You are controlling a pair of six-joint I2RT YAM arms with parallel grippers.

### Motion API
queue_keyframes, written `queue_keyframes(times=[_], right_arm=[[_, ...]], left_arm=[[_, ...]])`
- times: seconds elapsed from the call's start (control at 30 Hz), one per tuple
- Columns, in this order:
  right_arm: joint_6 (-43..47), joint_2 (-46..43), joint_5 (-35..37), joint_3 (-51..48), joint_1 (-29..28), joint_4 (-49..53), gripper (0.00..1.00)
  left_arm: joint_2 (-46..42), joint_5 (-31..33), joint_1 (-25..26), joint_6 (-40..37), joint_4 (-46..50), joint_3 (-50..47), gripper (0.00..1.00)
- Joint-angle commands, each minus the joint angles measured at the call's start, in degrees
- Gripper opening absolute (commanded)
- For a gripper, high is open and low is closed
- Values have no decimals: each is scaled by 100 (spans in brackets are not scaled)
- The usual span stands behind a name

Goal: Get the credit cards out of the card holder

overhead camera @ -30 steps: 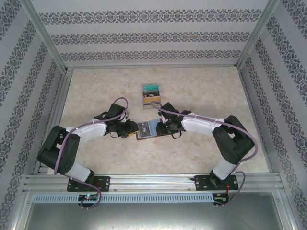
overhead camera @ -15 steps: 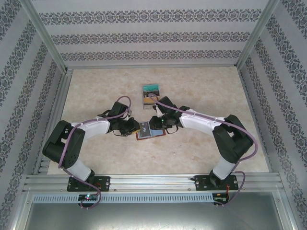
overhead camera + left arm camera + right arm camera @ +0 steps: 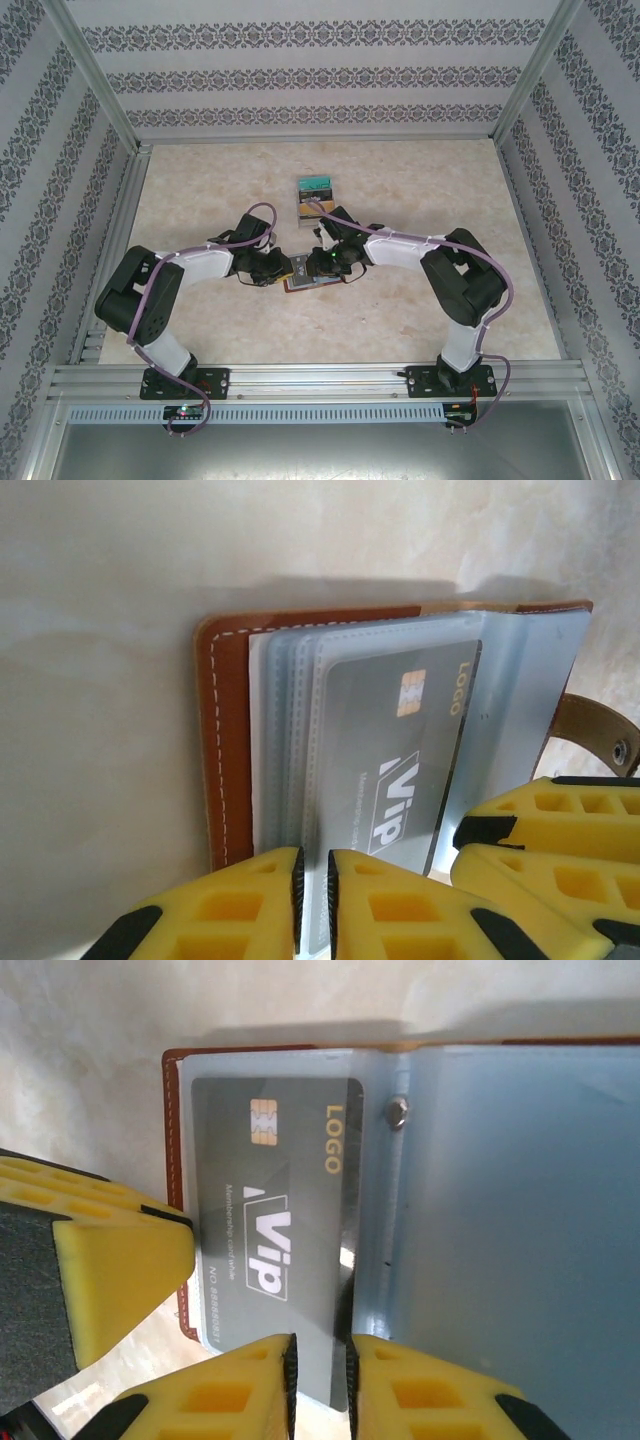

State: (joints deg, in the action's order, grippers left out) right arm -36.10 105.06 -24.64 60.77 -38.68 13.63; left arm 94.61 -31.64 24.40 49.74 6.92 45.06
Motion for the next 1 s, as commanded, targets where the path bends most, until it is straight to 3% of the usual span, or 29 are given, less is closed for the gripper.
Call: queue_keyframes(times=[0.0,0.27,0.4,0.53,0.97], right_arm=[[-126,113,-111,61,112,-57,24],[-203,277,-355,27,222,-224,24],[-337,252,-534,-128,303,-497,16],[-389,307,-736,-181,352,-624,0],[-425,48,-752,-549,695,-722,0]], left_arm=[[182,116,99,-139,322,167,15],[348,173,123,-164,528,241,12],[348,193,126,-179,591,273,12],[351,195,133,-178,607,283,12],[374,398,138,-260,899,311,9]])
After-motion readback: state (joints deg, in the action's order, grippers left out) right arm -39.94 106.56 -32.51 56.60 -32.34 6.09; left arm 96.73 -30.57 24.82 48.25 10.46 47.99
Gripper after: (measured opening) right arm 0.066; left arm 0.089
